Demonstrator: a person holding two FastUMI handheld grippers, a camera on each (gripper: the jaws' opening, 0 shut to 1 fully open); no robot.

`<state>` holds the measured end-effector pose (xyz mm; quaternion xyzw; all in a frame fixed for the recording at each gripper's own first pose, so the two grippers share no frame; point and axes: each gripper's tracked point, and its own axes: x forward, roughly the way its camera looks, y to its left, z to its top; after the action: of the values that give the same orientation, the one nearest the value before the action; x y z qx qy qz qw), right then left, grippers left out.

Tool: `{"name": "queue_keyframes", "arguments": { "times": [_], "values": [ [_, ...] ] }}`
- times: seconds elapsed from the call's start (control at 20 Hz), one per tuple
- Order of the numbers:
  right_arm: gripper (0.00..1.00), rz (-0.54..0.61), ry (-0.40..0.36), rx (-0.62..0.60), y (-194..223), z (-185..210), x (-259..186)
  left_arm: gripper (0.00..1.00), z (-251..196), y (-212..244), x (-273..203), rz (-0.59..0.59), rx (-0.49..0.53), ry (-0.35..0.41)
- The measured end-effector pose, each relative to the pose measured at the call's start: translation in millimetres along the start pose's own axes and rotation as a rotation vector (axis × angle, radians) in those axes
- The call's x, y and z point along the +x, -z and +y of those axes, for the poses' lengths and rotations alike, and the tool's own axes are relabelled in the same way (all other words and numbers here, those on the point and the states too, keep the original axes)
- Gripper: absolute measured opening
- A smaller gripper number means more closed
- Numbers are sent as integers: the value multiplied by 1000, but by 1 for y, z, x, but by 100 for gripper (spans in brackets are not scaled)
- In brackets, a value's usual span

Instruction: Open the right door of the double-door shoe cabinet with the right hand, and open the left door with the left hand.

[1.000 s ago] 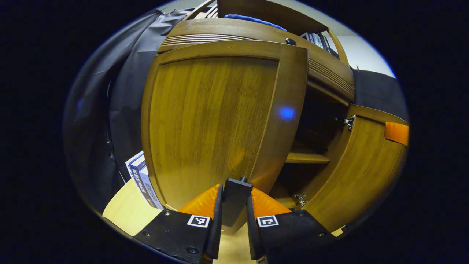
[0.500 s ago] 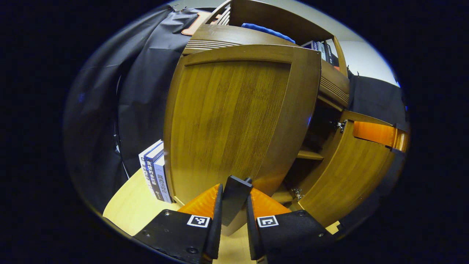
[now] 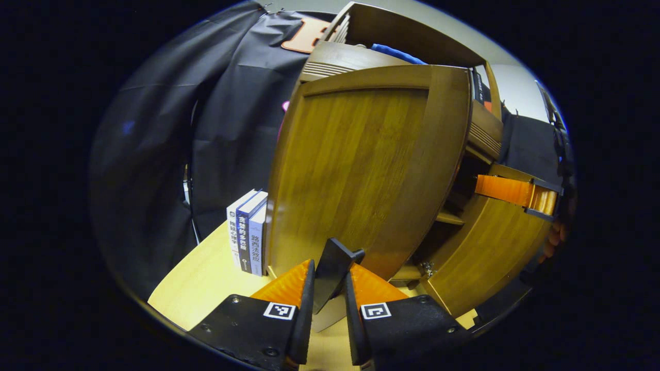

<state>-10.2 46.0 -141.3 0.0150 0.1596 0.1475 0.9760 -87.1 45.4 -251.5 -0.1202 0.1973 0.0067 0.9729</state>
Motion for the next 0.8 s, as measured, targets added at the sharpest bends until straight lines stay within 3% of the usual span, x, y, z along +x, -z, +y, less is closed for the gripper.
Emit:
{"name": "queue_keyframes", "arguments": {
  "times": [0.3,0.45,0.5,0.55,0.8],
  "values": [
    [17,10,-67,-12,3,25,12,31,44,-6,-19,-27,-24,-94],
    [17,17,-97,-17,5,37,16,27,74,-12,-31,-51,-27,-154],
    [17,18,-106,-18,6,40,17,18,81,-14,-36,-57,-34,-163],
    [17,20,-115,-18,6,43,19,27,89,-16,-40,-65,-44,-171],
    [17,20,-158,-26,6,62,27,27,113,-25,-53,-98,-77,-210]
  ]
}}
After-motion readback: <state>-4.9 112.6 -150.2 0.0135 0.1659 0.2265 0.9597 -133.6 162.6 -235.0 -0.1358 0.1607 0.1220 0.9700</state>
